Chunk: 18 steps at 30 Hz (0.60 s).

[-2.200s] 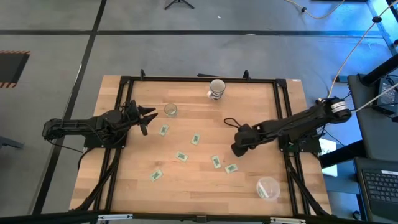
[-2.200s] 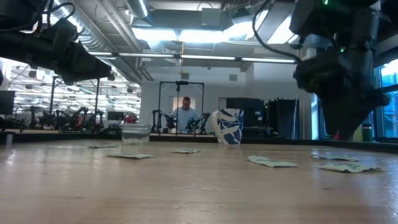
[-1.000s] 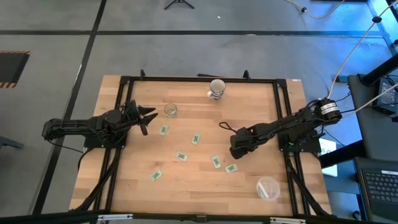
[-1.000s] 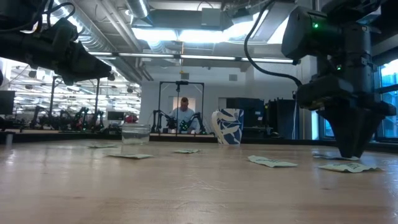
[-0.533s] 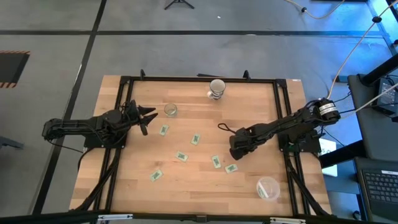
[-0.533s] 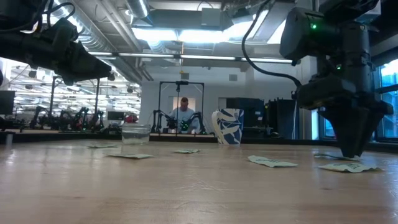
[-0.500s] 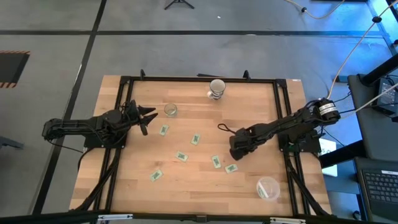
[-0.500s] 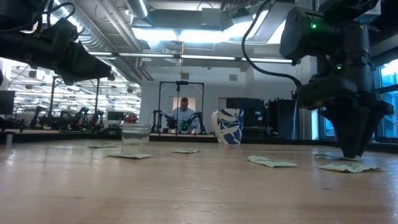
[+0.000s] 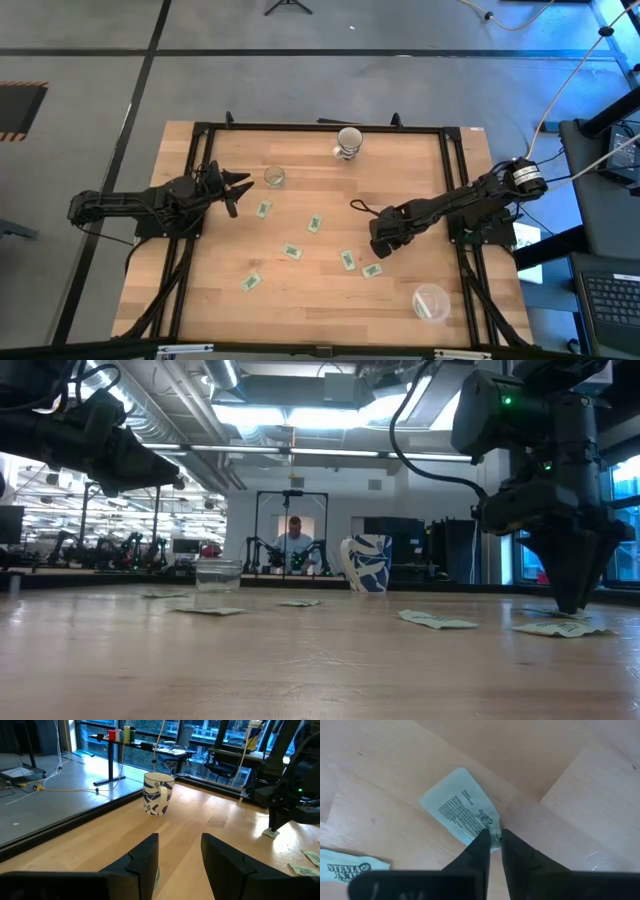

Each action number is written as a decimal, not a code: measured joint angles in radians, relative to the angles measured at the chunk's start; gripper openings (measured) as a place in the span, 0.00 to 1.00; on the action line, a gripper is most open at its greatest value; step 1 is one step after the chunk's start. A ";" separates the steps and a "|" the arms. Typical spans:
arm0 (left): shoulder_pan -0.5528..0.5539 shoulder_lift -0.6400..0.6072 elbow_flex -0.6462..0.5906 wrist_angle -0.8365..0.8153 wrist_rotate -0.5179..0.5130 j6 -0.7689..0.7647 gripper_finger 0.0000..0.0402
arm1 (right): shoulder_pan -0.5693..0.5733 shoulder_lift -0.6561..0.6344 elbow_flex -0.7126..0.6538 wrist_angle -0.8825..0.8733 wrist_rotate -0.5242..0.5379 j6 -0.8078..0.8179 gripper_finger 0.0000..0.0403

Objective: Pick and place Stevia / Truvia into bins
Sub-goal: Put the green stevia packet into the transparent container

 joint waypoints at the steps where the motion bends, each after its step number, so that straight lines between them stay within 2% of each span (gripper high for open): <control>1: 0.000 0.000 0.000 0.000 0.000 0.000 0.36 | 0.000 0.000 0.000 0.000 0.000 -0.001 0.10; 10: 0.000 0.000 0.000 0.000 0.000 0.000 0.36 | 0.036 -0.002 0.013 -0.023 -0.002 -0.002 0.09; 18: 0.000 0.000 0.000 0.000 0.000 0.000 0.36 | 0.076 -0.002 0.187 -0.243 -0.004 -0.058 0.09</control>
